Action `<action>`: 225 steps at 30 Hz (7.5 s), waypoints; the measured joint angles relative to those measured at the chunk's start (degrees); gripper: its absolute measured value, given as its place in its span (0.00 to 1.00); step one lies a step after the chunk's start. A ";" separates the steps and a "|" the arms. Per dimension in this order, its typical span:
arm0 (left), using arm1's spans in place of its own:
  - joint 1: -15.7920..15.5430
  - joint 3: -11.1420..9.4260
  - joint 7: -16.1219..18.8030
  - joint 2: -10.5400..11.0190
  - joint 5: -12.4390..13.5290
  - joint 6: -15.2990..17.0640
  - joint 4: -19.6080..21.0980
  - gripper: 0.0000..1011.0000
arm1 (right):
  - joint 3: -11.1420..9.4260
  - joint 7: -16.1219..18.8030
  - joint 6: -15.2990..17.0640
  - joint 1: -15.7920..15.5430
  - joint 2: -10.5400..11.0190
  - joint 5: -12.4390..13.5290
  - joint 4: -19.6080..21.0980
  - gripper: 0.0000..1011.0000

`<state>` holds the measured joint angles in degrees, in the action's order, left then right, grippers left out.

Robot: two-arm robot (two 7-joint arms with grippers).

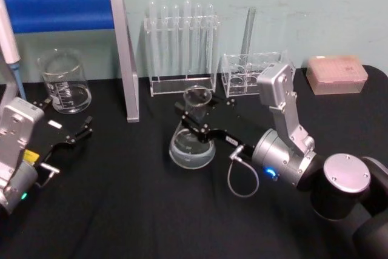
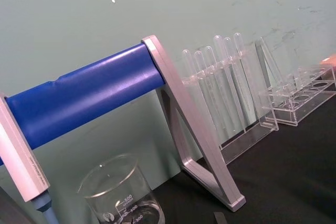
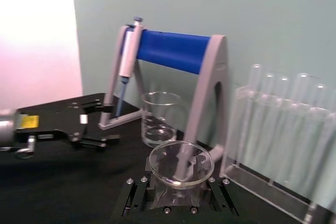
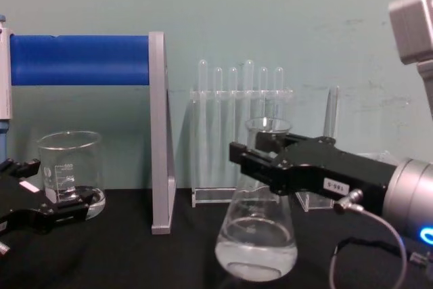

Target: Grasp the erlenmeyer flask with one hand, shake it three times, then place it back.

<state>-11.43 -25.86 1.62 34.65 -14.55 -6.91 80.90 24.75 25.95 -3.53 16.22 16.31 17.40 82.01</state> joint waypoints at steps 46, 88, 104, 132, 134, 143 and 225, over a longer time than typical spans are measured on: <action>0.00 0.00 0.00 0.00 0.00 0.00 0.00 0.99 | 2.51 -1.28 -0.39 -0.11 1.82 1.98 1.31 0.45; 0.00 0.00 0.00 0.00 0.00 0.00 0.00 0.99 | -5.22 -4.08 0.81 -0.42 -0.87 -1.83 -0.63 0.45; 0.00 0.00 0.00 0.00 0.00 0.00 0.00 0.99 | 1.41 1.46 1.62 -1.78 -0.09 0.05 3.36 0.45; 0.00 0.00 0.00 0.00 0.00 0.00 0.00 0.99 | 3.74 0.17 0.98 -1.28 1.71 1.79 3.85 0.45; 0.00 0.00 0.00 0.00 0.00 0.00 0.00 0.99 | 2.91 -1.20 0.93 -1.13 1.46 1.35 3.13 0.45; 0.00 0.00 0.00 0.00 0.00 0.00 0.00 0.99 | -1.26 -6.90 1.59 -0.47 0.15 -0.56 0.54 0.45; 0.00 0.00 0.00 0.00 0.00 0.00 0.00 0.99 | 3.08 -1.68 5.04 -2.83 -0.53 -2.81 5.40 0.45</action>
<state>-11.43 -25.86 1.62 34.65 -14.55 -6.91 80.90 27.83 24.27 1.51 13.38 15.78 14.59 87.41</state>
